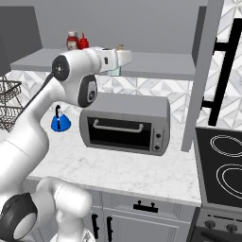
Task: Put the shaker and condiment bottle from the counter next to their counterparts in the cabinet.
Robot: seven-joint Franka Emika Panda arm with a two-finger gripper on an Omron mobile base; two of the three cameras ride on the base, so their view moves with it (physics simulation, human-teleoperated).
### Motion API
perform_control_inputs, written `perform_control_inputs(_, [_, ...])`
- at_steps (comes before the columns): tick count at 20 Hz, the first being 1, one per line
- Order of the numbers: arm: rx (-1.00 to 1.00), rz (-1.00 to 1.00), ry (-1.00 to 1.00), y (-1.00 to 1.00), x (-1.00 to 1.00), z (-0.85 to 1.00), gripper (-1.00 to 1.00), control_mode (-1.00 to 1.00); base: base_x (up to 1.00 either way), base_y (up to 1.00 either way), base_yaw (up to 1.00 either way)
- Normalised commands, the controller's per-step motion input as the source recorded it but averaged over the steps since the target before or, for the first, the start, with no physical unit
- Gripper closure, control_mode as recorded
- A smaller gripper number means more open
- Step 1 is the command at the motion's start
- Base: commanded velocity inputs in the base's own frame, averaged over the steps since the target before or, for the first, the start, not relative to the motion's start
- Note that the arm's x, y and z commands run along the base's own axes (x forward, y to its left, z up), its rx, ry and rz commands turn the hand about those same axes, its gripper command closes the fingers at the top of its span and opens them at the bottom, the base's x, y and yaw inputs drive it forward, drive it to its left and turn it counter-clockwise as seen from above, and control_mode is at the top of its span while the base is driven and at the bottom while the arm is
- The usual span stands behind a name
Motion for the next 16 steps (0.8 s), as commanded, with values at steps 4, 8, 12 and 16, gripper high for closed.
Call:
perform_control_inputs(4, [0.05, -0.16, 0.0, 0.0, 0.1, -0.01, 1.0, -1.0, 0.0, 0.0, 0.0])
perform_control_inputs(8, [0.07, 0.0, -0.03, -0.02, 0.19, -0.04, 1.0, -1.0, 0.0, 0.0, 0.0])
perform_control_inputs(12, [0.07, 0.03, -0.02, -0.07, 0.55, 0.0, 1.0, -1.0, 0.0, 0.0, 0.0])
perform_control_inputs(16, [0.01, 0.05, -0.01, -0.14, 0.24, 0.0, 1.0, -1.0, 0.0, 0.0, 0.0])
